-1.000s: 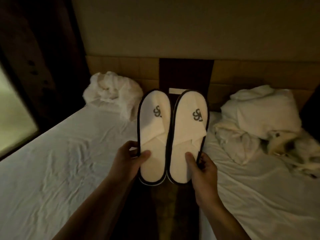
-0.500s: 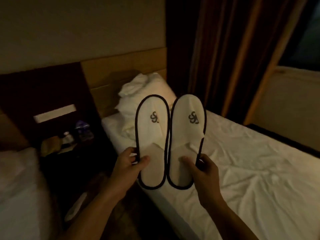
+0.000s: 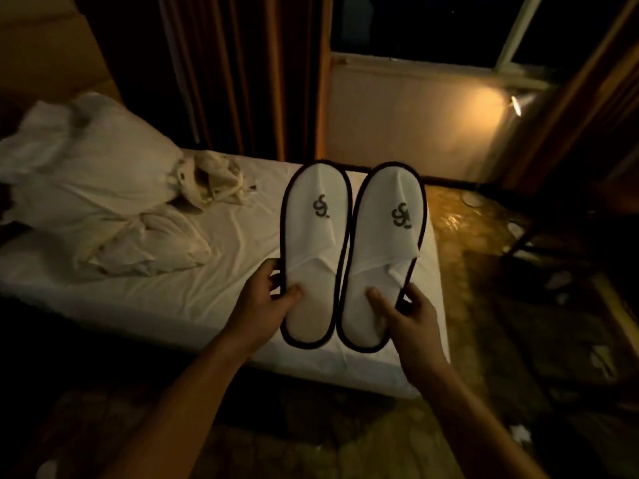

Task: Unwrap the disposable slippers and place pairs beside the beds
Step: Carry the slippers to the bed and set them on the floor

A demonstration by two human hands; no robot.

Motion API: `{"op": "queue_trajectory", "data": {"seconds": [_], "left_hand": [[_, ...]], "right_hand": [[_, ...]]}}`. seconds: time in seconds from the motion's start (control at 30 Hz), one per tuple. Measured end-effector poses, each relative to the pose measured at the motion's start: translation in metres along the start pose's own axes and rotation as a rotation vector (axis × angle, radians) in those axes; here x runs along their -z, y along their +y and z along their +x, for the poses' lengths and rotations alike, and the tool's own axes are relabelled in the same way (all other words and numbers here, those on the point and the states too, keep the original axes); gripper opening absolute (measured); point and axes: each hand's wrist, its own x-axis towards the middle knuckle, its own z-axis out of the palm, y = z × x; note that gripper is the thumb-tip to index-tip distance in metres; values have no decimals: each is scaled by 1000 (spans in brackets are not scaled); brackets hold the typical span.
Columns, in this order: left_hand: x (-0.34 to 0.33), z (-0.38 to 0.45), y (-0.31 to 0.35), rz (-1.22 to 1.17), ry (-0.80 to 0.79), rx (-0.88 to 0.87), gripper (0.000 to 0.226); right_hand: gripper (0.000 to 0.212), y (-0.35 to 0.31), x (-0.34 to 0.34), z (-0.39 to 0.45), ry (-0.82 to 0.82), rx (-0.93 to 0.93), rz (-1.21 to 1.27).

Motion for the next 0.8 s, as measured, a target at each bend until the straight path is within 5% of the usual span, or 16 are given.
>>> {"op": "queue_trajectory", "data": {"seconds": [0.3, 0.8], "left_hand": [[-38, -58, -31, -11, -104, 86, 30], [-2, -89, -57, -45, -160, 100, 27]], "right_hand": [[48, 27, 51, -66, 92, -98, -42], [48, 46, 18, -117, 145, -127, -84]]}}
